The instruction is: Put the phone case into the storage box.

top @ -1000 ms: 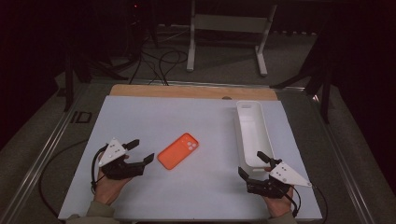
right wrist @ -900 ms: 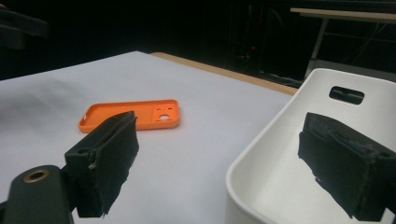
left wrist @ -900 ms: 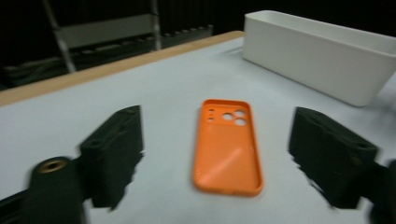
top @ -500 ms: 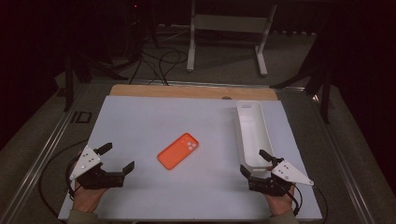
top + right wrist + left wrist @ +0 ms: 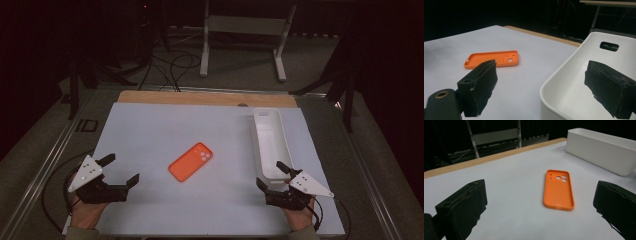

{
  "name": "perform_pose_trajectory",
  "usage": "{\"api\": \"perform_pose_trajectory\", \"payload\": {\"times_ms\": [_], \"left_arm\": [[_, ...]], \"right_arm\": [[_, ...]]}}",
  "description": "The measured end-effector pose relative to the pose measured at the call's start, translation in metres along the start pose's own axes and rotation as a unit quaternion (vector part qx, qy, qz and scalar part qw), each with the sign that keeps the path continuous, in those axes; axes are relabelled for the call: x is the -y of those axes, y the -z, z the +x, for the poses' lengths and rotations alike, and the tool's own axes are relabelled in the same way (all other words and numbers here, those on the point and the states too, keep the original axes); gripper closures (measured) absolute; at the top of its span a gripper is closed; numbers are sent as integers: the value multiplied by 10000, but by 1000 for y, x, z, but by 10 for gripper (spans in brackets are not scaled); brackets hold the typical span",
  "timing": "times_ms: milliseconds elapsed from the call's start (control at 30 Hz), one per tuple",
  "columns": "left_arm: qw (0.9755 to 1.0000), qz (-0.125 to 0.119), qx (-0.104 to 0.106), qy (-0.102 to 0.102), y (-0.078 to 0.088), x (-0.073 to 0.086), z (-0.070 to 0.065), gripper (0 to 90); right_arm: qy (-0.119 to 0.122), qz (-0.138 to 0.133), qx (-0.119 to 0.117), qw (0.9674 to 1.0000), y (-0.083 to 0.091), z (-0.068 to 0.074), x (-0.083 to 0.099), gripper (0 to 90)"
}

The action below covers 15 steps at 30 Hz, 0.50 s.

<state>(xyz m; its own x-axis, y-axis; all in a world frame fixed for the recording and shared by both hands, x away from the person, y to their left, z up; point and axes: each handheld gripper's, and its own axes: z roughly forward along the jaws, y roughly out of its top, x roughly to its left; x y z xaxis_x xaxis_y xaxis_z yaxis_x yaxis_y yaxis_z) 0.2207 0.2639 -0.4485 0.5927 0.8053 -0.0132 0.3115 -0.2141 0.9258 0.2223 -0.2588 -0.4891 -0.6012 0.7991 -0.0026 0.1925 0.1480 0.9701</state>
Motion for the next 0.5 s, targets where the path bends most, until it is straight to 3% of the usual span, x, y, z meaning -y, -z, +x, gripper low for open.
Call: {"api": "perform_pose_trajectory", "payload": {"times_ms": [267, 500], "left_arm": [[9999, 115, 2, -30, -4, -11, -3, 1], [9985, 524, -50, -150, -19, -16, -7, 1]], "right_arm": [[-26, 9, 71, 10000, 1, -2, 0, 106], [-17, 38, 71, 10000, 0, -1, 1, 106]]}}
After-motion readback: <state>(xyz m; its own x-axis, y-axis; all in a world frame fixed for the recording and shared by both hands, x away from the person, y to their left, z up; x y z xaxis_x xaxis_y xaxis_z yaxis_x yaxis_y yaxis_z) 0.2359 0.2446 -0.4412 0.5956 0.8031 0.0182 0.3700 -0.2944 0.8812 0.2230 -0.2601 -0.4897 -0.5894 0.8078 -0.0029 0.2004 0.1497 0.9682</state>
